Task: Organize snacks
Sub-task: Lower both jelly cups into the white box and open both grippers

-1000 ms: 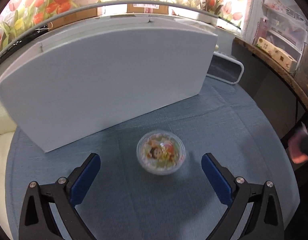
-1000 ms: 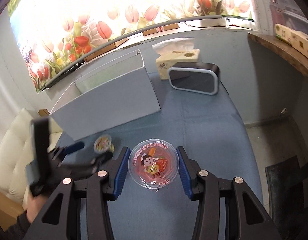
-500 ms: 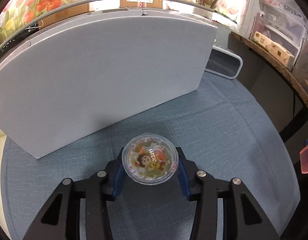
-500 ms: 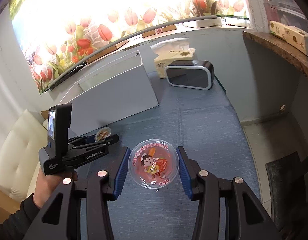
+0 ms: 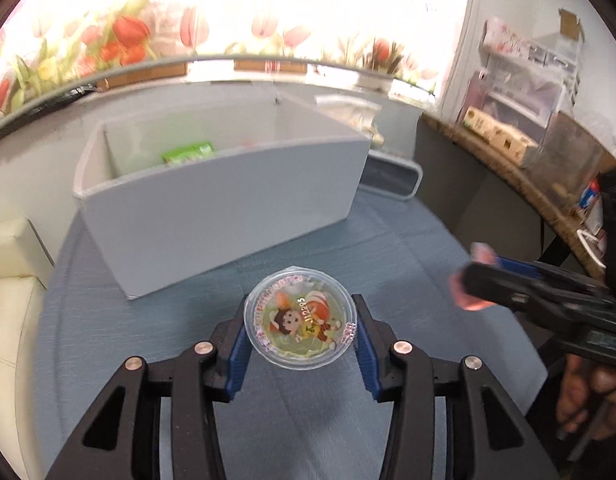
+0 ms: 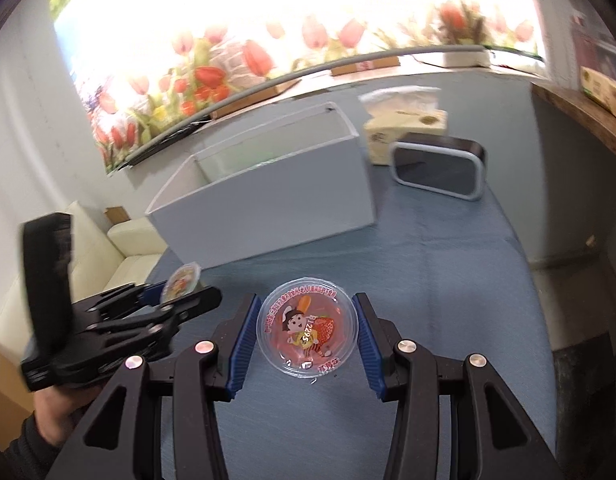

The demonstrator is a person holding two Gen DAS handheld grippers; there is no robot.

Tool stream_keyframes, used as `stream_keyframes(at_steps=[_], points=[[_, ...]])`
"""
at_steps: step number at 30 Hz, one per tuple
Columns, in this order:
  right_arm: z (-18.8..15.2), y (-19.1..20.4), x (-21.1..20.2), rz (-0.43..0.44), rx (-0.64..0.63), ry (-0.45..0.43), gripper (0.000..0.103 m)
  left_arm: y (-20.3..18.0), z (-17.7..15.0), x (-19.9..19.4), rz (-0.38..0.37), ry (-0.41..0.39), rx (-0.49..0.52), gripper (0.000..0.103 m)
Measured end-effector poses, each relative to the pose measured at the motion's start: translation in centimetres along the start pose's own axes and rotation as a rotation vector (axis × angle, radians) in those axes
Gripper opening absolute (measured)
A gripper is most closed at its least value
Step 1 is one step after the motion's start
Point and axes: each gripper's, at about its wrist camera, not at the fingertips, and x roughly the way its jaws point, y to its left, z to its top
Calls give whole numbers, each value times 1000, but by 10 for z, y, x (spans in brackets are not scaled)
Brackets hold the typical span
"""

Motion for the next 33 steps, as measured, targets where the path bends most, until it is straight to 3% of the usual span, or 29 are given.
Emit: stream_keyframes(at_steps=[7,9,12,18,23,27,29,30,31,32,33], points=[[33,35,27,53,-113,-11,51,18,21,-38,23,-76,-29,50],[44,42,33,59,-133,-16,51,28,34,-43,62,-101,-28,50],[69,54,39,57,-170,-41,51,47,56,-45,45,-125,-76,50],[130,65,55,44,-196,-94,51,76,104,-26,114,-157,-77,50],[168,62,83,-13,-231,-84,51,98,140,1,137,-146,-80,50],[186,44,110,-13,-190,-34,51,114,160,27,156,-113,-85,52],[189,34,129,-41,-161,21,52,120,162,40,187,-85,-89,59],[188,30,136,-47,-144,42,52,120,161,44,198,-81,-80,69],[187,26,143,-47,-134,64,59,121,159,48,208,-73,-74,87],[184,24,149,-40,-132,83,80,122,158,52,208,-63,-73,96],[182,22,151,-43,-126,91,92,123,155,54,198,-60,-75,103]])
